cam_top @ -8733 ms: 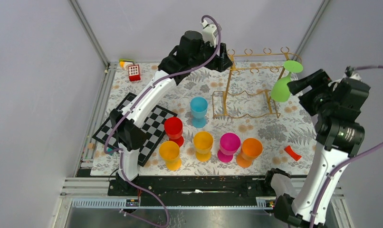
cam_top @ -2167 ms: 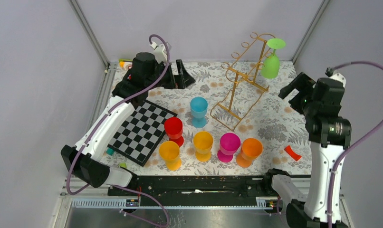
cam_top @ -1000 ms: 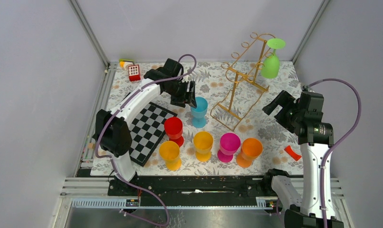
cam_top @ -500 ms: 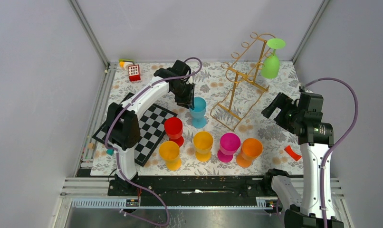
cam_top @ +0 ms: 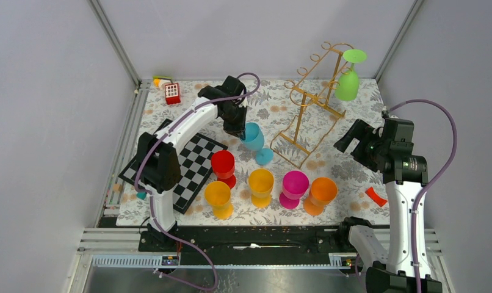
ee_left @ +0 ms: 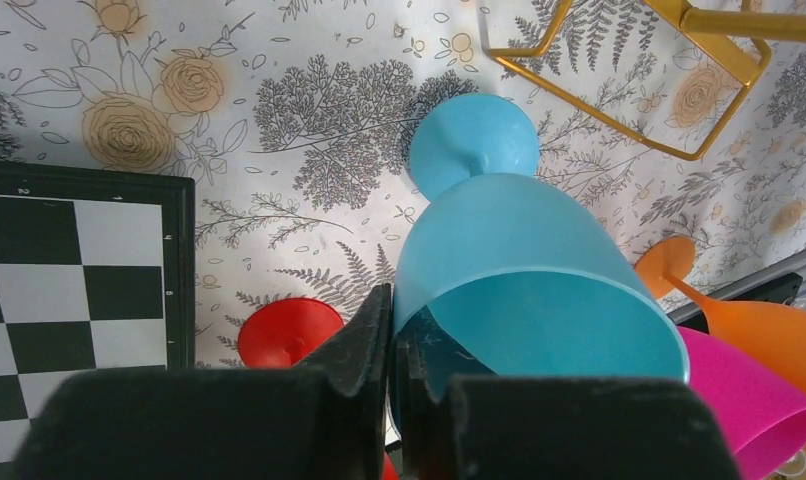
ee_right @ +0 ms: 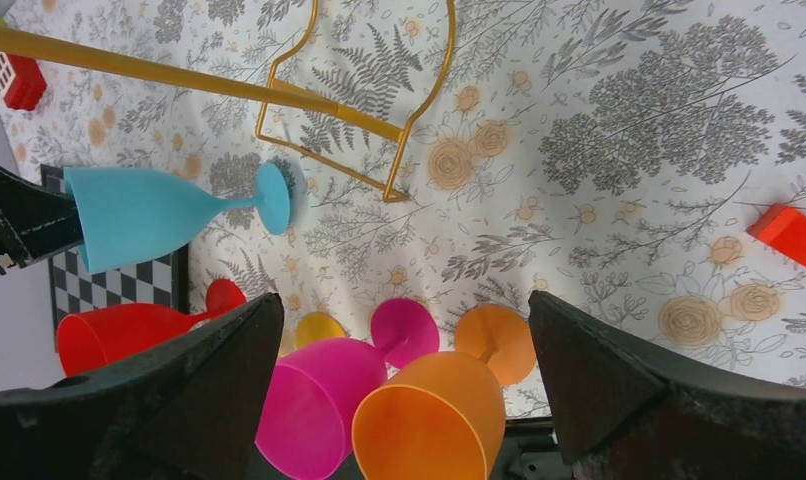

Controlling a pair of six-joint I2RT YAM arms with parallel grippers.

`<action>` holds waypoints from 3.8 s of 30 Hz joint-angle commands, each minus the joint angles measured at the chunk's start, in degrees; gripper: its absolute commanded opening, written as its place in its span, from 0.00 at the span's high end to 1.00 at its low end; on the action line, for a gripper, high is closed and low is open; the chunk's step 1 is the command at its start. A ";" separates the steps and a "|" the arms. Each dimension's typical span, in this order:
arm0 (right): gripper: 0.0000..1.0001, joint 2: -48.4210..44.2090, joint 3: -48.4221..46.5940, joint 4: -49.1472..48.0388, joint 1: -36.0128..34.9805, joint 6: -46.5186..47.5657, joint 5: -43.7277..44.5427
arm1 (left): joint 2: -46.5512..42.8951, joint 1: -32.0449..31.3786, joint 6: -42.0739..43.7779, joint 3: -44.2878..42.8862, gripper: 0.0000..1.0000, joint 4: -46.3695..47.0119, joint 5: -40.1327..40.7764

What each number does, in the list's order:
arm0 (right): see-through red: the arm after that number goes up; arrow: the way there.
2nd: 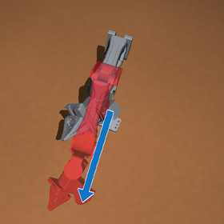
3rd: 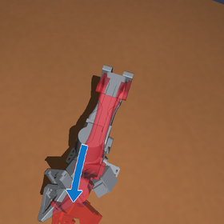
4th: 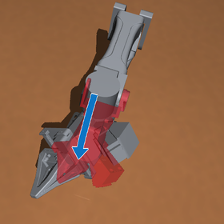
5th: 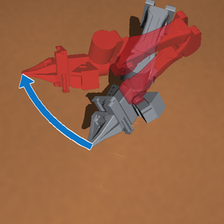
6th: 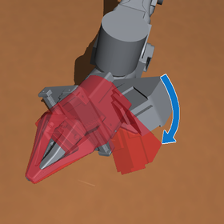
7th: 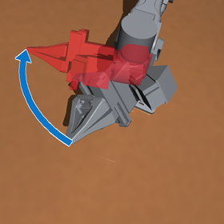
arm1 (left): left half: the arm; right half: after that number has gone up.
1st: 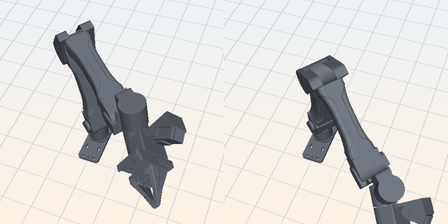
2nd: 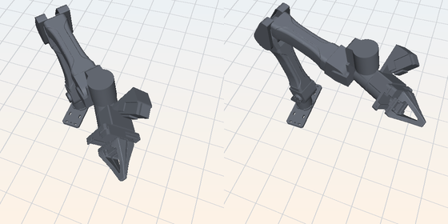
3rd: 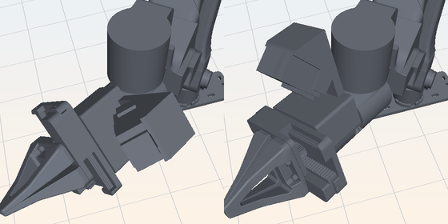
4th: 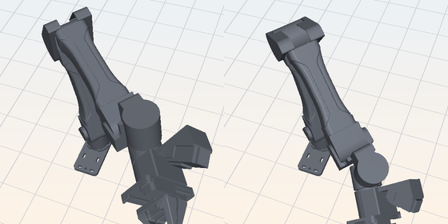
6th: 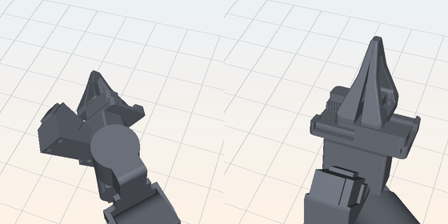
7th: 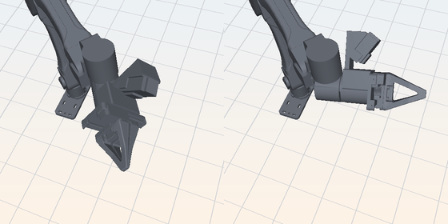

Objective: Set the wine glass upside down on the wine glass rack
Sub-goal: Pick up the wine glass at the center of the board, then turn the wine glass upside down at the wine rack.

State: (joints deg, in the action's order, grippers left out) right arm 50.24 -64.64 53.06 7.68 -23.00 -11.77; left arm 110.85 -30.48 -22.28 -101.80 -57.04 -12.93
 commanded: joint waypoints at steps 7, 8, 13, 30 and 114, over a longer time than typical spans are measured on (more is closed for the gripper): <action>0.00 -0.12 -0.09 -1.24 0.23 -1.96 -3.68 | -4.66 -0.43 4.25 -6.95 1.00 -3.71 7.39; 0.00 -0.08 -0.29 -1.21 0.23 -2.18 -3.89 | -5.45 -0.45 4.98 -7.24 1.00 -4.02 8.49; 0.00 1.52 -4.88 0.32 0.23 -4.77 -6.36 | -10.56 -0.45 7.90 -7.91 1.00 -4.24 11.67; 0.01 8.20 -29.78 7.36 0.23 -6.72 -7.51 | -28.59 -0.36 6.41 -1.99 1.00 12.01 20.67; 1.00 28.11 -58.50 10.36 -29.57 -1.63 -5.58 | -48.54 -0.02 -16.47 16.82 0.15 39.71 -21.73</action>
State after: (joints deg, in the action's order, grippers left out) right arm 81.43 -126.52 67.68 -21.76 -26.52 -19.66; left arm 65.19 -30.83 -39.09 -86.04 -18.79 -33.06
